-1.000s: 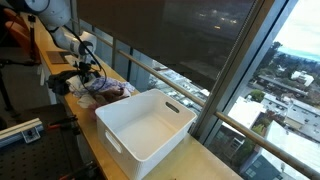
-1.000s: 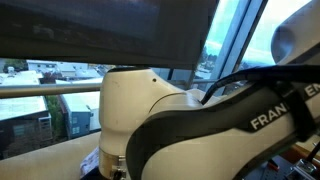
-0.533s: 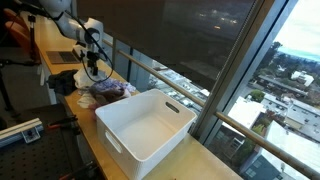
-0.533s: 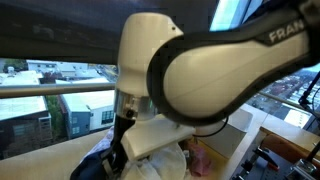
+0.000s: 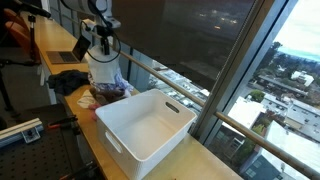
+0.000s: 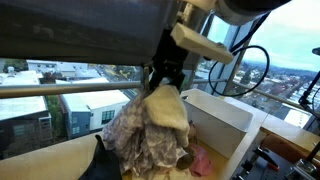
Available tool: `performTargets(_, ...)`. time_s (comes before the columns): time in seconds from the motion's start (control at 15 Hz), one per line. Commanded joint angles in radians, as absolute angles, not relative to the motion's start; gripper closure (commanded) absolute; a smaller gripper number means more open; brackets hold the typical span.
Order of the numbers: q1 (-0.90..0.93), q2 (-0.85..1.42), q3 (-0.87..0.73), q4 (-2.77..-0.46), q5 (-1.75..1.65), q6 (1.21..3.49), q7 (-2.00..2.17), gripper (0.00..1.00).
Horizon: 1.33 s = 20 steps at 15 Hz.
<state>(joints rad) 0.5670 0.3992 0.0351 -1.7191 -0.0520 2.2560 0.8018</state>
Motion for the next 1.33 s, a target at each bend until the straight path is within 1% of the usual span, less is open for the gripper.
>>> performTargets(0.0,0.482,0.209,0.042,-1.835,-0.116,2.23,0.88,1.0)
performTargets(0.33,0.299,0.058,0.045,-1.858,-0.107,2.151,0.813,1.0)
performTargets(0.67,0.102,-0.007,-0.005,-1.839,-0.06,2.119,0.636,1.0)
performTargets(1.0,-0.067,0.062,-0.104,-1.776,0.024,2.14,0.412,1.0)
performTargets(1.27,-0.138,0.165,-0.144,-1.694,0.085,2.122,0.289,1.0)
